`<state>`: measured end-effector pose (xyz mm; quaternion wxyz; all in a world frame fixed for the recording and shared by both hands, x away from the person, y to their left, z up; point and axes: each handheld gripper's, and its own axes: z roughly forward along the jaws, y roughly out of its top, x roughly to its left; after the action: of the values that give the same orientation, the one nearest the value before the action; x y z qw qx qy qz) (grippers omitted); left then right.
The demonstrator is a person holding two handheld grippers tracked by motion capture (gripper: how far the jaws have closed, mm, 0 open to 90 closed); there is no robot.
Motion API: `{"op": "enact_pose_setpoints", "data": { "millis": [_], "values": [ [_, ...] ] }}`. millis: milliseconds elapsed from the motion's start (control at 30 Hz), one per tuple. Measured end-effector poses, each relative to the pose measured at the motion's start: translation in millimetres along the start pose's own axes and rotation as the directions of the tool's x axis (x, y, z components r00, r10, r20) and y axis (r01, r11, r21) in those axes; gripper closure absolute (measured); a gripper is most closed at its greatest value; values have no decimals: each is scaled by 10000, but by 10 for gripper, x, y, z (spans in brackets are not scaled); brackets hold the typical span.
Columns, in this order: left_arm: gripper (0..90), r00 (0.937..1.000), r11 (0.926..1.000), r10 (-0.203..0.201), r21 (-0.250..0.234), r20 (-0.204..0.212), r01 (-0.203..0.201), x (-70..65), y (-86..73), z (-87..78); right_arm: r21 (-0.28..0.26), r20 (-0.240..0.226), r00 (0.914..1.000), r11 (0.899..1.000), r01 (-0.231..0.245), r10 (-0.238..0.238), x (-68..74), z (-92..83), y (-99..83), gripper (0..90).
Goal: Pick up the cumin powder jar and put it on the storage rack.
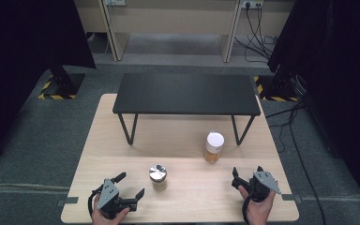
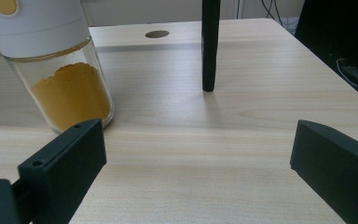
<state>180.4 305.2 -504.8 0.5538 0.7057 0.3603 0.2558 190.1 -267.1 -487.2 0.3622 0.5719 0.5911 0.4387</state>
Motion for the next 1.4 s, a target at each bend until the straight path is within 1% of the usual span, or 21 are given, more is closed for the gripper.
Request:
{"op": "enact_pose_setpoints", "data": {
  "millis": [333,533,700,733,1100,1400],
  "values": [
    [22,9988,9995,302,68,391,-305,-49,20,43,41,4,10000,10000,75,-75,8,2,7,34],
    [18,9977,9988,455,134,503,-462,-66,39,72,47,-4,10000,10000,44,-43,3,3,8,35],
    [18,9962,9981,570,212,658,-585,-86,64,123,53,-8,10000,10000,66,-66,3,4,9,34],
    [18,9954,9975,648,245,700,-667,-101,76,148,50,-5,10000,10000,63,-63,3,3,9,34],
    [18,9941,9960,772,382,758,-803,-169,131,284,55,3,10000,10000,75,-75,7,3,9,34],
    [19,9944,9956,785,458,708,-819,-197,158,346,48,6,10000,9999,90,-90,10,3,8,34]
  ]
}}
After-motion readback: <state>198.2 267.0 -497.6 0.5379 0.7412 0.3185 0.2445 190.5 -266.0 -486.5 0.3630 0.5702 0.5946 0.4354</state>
